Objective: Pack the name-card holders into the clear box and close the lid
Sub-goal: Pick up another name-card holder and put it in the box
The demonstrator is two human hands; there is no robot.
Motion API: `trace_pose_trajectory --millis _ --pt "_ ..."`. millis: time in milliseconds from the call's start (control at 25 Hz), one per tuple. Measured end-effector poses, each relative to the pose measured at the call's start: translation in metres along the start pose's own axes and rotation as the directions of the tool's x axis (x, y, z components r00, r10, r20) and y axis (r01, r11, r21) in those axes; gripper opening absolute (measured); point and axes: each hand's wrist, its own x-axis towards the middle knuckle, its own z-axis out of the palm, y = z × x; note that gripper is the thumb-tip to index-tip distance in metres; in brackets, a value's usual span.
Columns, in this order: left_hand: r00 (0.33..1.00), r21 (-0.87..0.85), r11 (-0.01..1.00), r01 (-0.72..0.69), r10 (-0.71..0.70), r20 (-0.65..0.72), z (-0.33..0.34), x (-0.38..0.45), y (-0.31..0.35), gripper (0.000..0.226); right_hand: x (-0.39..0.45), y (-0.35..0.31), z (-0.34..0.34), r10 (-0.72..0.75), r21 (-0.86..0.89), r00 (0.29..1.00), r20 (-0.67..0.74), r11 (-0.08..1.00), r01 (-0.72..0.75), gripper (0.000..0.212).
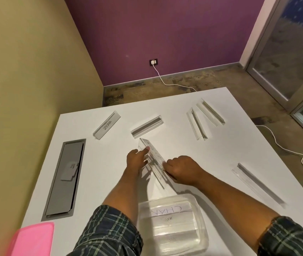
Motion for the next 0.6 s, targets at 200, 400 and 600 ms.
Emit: trace_pose_trajectory --millis 200,400,600 --pt "0.997 0.046 0.998 0.033 -0.036 0.072 -0.017 -0.031 0.001 0.039 0.010 -0.036 -0.014 -0.137 -0.034 0.987 -0.082 0.990 0.135 0.019" --pt "0.971 0.212 0.977 0.000 -0.051 0.235 -0.040 -0.052 0.012 0.032 0.002 -0.044 -0.030 -0.008 0.161 0.994 -0.111 0.987 0.026 0.047" --pt "0.872 0.491 0.869 -0.055 -0.198 0.448 -0.053 -0.071 0.020 0.037 -0.018 -0.023 -0.036 0.445 0.286 0.895 -0.029 0.862 -0.419 0.075"
